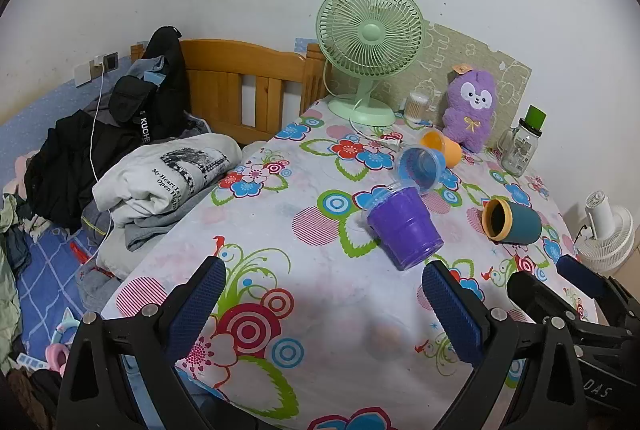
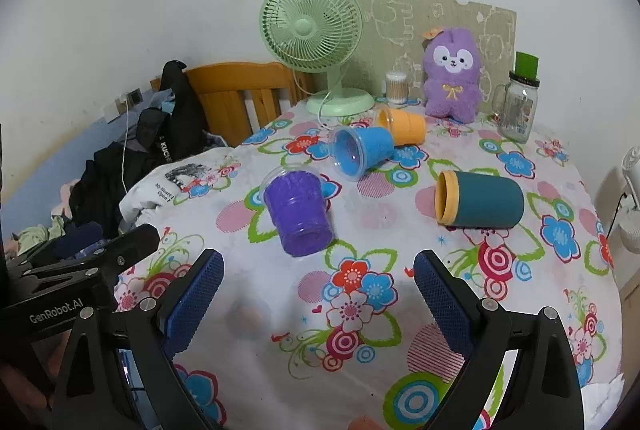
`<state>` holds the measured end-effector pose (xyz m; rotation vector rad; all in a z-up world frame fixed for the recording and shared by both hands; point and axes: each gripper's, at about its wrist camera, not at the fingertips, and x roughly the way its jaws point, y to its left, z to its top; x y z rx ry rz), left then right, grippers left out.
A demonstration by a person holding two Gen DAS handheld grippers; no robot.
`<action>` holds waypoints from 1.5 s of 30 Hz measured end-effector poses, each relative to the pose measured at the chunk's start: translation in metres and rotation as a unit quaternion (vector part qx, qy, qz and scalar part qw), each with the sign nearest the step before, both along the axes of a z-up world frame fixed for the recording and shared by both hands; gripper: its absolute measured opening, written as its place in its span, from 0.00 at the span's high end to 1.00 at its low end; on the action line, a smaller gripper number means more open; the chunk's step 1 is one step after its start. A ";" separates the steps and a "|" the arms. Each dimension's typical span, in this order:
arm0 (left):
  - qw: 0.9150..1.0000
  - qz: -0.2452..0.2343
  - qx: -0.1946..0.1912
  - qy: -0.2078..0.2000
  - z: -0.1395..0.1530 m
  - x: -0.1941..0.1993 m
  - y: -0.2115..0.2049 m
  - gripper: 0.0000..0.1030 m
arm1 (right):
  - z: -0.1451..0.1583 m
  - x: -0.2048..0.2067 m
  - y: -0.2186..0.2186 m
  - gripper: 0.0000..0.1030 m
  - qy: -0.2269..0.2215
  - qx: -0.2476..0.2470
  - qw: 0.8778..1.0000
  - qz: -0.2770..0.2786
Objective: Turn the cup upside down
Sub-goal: 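Move the right gripper toward the teal cup lying on its side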
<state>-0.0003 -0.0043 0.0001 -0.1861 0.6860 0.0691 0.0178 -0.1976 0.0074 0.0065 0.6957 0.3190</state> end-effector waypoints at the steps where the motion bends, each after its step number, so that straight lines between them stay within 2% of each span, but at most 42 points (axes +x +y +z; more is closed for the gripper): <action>1: 1.000 0.000 0.000 0.000 0.000 0.000 0.000 0.03 | 0.000 0.000 0.000 0.06 0.001 0.000 1.000 0.001; 25: 1.000 -0.009 -0.002 0.010 -0.008 0.003 -0.004 0.03 | -0.007 0.006 -0.005 0.06 0.014 -0.002 1.000 -0.002; 37: 1.000 -0.008 -0.003 0.021 -0.015 0.012 -0.004 0.03 | -0.020 0.029 -0.012 0.06 0.037 -0.019 0.999 -0.001; 45: 0.999 -0.014 -0.005 0.037 -0.028 0.031 -0.006 0.03 | -0.021 0.054 -0.049 0.06 0.044 -0.044 0.997 -0.035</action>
